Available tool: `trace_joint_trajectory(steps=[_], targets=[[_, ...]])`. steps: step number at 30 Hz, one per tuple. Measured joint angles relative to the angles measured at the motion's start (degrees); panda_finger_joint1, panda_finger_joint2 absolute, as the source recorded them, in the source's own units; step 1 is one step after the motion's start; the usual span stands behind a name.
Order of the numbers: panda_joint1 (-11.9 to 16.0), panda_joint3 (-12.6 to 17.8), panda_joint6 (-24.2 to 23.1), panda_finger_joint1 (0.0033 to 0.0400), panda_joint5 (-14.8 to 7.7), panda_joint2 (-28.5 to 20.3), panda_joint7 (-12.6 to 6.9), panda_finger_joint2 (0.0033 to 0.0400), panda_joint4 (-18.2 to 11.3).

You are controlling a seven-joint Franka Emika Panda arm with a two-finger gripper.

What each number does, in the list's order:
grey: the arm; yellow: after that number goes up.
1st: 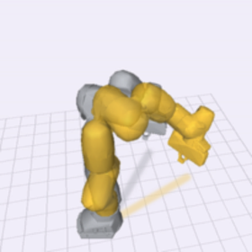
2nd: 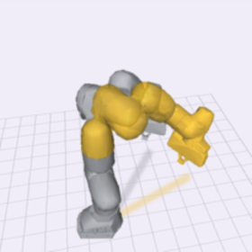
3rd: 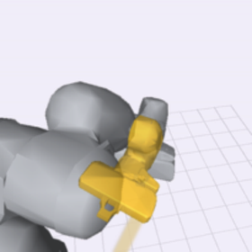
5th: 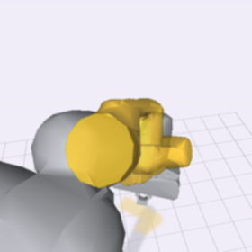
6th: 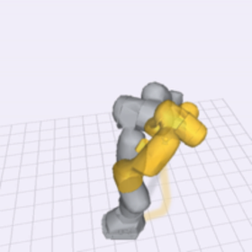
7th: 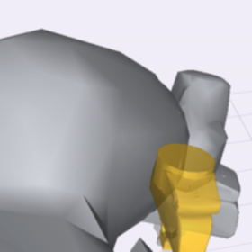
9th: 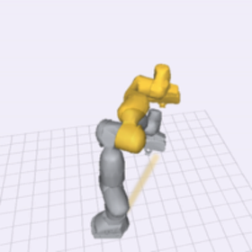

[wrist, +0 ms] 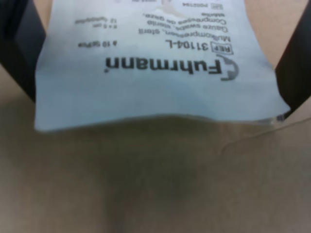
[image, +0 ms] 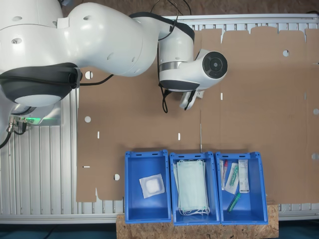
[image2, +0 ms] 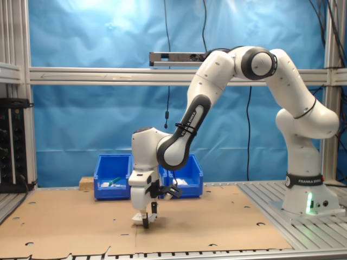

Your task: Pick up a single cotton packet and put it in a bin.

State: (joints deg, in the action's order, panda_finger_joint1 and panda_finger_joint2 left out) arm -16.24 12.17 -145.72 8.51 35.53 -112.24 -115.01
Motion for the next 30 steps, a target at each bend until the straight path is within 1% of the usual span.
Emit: trace_joint_trajectory(steps=[5,15,30], targets=[[0.9,-0.1,-0.3,0.0400,0.3,0.1,-1.05,0.0400,0.4],[1.9,-0.1,-0.4,0.0400,0.5,0.2,-2.08,0.0400,0.5],[2.2,-0.1,-0.5,0.0400,0.6,0.7,-3.27,0.0400,1.1]])
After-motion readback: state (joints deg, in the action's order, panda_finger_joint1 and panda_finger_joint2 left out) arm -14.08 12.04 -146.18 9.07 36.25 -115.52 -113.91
